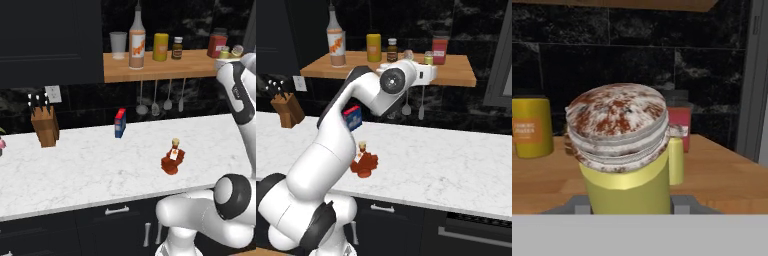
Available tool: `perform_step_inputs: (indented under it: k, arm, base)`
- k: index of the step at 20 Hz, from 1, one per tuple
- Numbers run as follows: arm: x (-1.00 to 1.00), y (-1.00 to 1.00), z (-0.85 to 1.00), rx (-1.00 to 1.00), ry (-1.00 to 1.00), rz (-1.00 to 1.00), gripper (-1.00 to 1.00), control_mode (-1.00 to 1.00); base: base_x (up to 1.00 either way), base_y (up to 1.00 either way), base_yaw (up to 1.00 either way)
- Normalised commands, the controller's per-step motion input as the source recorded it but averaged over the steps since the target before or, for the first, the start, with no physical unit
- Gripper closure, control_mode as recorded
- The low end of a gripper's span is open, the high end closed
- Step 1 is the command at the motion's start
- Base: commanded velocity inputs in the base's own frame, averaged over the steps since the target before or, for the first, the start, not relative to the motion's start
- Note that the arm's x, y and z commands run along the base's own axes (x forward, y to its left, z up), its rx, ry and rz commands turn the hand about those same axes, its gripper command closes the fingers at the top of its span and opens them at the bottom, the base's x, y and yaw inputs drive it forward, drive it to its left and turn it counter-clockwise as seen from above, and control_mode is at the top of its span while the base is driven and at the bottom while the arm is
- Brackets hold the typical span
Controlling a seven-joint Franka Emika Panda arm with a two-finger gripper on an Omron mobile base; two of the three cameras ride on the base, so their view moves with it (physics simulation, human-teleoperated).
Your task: Put the shaker and condiment bottle from the counter next to their counterparts in the cabinet.
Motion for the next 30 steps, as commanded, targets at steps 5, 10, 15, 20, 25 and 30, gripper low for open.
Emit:
perform_step_inputs:
  k: [5, 10, 15, 20, 25, 30]
  arm:
    - [0.0, 0.38, 0.02, 0.0, 0.03, -0.04, 1.0, -1.0]
    - [0.17, 0.25, 0.04, 0.0, 0.11, -0.05, 1.0, -1.0]
    - [0.46, 0.0, 0.0, 0.0, 0.18, -0.09, 1.0, -1.0]
    - [0.55, 0.0, 0.0, 0.01, 0.16, -0.09, 1.0, -1.0]
    - [0.43, -0.02, 0.0, 0.03, 0.13, -0.09, 1.0, -1.0]
    - [0.33, -0.21, 0.0, 0.07, 0.11, -0.1, 1.0, -1.0]
  base:
    - [0.0, 0.0, 0.0]
    - [0.0, 0.0, 0.0]
    - [0.0, 0.0, 0.0]
    - [0.0, 0.0, 0.0]
    - [0.0, 0.0, 0.0]
    - [0.0, 0.0, 0.0]
